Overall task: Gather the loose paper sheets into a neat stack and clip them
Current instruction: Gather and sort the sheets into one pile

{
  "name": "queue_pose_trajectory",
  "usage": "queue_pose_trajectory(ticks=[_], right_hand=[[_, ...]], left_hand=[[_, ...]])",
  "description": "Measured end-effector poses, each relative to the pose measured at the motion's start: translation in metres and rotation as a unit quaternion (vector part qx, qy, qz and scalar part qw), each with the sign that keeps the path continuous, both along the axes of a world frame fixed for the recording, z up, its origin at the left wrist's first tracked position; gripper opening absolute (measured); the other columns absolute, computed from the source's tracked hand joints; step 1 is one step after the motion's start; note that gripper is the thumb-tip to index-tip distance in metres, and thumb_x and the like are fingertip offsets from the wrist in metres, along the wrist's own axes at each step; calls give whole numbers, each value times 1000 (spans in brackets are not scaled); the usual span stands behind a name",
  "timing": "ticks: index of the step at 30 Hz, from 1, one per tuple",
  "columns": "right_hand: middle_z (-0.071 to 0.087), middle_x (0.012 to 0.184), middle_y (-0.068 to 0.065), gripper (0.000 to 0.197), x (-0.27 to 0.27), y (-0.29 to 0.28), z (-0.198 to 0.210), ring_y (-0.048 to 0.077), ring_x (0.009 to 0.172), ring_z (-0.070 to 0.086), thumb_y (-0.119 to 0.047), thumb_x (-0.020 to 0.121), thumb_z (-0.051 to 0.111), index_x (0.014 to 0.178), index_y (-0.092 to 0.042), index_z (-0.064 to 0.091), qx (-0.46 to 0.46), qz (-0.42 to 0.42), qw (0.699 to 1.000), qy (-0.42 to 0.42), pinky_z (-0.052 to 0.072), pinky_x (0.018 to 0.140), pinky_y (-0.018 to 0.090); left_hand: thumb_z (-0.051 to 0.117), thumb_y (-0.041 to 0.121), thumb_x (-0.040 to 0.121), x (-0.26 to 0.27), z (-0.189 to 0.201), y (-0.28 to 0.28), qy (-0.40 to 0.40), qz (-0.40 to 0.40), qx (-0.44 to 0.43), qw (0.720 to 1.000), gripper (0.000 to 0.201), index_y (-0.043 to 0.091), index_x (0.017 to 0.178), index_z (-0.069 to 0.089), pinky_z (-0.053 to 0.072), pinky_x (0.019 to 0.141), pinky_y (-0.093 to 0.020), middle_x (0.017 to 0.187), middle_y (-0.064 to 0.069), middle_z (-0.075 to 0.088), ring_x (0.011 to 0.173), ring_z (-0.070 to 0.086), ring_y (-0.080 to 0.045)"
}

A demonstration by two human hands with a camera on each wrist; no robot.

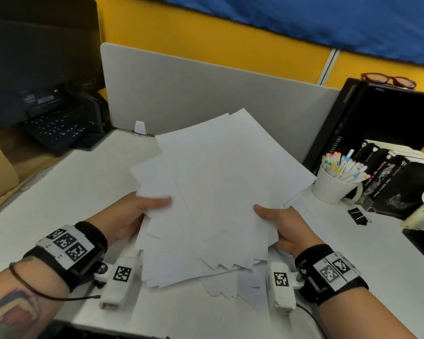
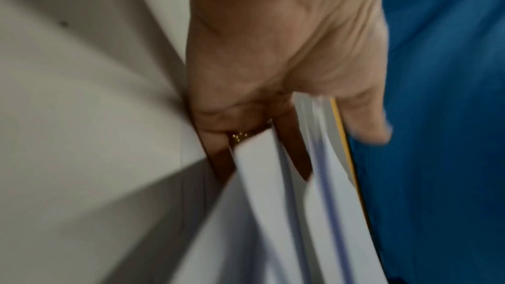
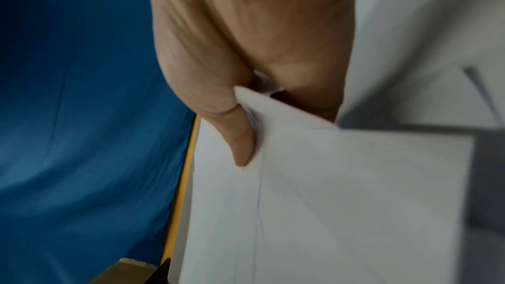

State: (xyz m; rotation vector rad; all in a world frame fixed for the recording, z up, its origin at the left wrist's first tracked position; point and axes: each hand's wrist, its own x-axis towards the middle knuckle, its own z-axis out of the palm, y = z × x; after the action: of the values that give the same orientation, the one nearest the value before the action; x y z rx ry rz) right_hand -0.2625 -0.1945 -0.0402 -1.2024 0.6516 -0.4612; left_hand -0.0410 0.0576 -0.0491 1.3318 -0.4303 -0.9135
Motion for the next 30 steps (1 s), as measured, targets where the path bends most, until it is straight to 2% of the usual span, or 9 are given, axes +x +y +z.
queue_pose_trajectory(ticks=[5, 9, 14, 16, 19, 21, 24, 26, 30], right_hand=[[74, 114, 13, 38, -11, -15, 10, 29, 96, 74, 5, 88, 65, 124, -8, 65, -36, 17, 999, 22, 63, 72, 38], [74, 114, 18, 38, -16, -19, 12, 30, 93, 75, 5, 86, 68, 123, -3, 66, -54, 37, 996, 54, 62, 69, 37], [74, 113, 15, 38, -9, -8, 9, 32, 98, 74, -8, 92, 67, 130, -4, 63, -37, 32, 998, 49, 61, 81, 44], [75, 114, 10, 40, -7, -1, 13, 28, 101, 73, -32, 97, 62, 131, -11, 63, -22, 35, 998, 48, 58, 88, 43], [74, 87, -1, 42, -4, -2, 19, 16, 74, 71, -63, 93, 50, 105, -26, 67, -11, 16, 996, 85, 54, 70, 32], [77, 93, 3, 55, -3, -6, 16, 22, 84, 73, -71, 88, 50, 109, -23, 68, -17, 6, 995, 97, 57, 76, 35], [73, 118, 4, 68, 2, -12, 5, 19, 98, 73, -57, 87, 66, 142, -23, 48, -82, -14, 993, 86, 60, 86, 38], [70, 96, 1, 62, 0, -13, 6, 6, 71, 71, -29, 94, 69, 142, -43, 31, -169, -37, 981, 90, 58, 60, 24], [57, 75, 9, 60, -3, -13, 7, 21, 67, 65, -9, 91, 71, 139, -36, 47, -214, 6, 972, 100, 51, 64, 25]], left_hand=[[43, 90, 75, 6, 11, 9, 170, 54, -56, 982, 89, 17, 108, 81, 48, 93, -45, 107, -12, 78, 91, 75, -33], [82, 77, 47, 3, 15, 16, 139, -78, -16, 987, 91, 6, 104, 81, 53, 91, -47, 113, -21, 75, 95, 74, -39], [89, 75, 8, -5, 12, 11, 31, -49, -3, 998, 99, 17, 88, 83, 61, 54, -31, 91, -13, 80, 70, 78, -24], [97, 64, 25, -12, 15, 8, 13, -99, 37, 994, 87, 12, 93, 84, 61, 54, -30, 93, -16, 79, 69, 77, -25], [77, 45, 77, -11, 11, 5, 15, -107, 89, 990, 57, 6, 119, 74, 63, 73, -36, 116, -21, 75, 89, 77, -31], [87, 39, 68, -11, 9, 3, 11, -90, 118, 989, 64, 3, 120, 72, 59, 89, -45, 118, -22, 74, 99, 75, -35], [102, 28, 38, -8, 7, 2, 6, -70, 141, 987, 87, -1, 115, 74, 54, 97, -56, 113, -24, 75, 102, 74, -41], [105, 31, 24, -4, 4, 4, 0, -64, 146, 987, 99, -1, 112, 74, 56, 93, -54, 110, -24, 76, 98, 74, -41], [98, 22, 43, -3, 4, 3, -5, -66, 148, 987, 80, -3, 114, 72, 62, 80, -48, 106, -23, 77, 88, 77, -37]])
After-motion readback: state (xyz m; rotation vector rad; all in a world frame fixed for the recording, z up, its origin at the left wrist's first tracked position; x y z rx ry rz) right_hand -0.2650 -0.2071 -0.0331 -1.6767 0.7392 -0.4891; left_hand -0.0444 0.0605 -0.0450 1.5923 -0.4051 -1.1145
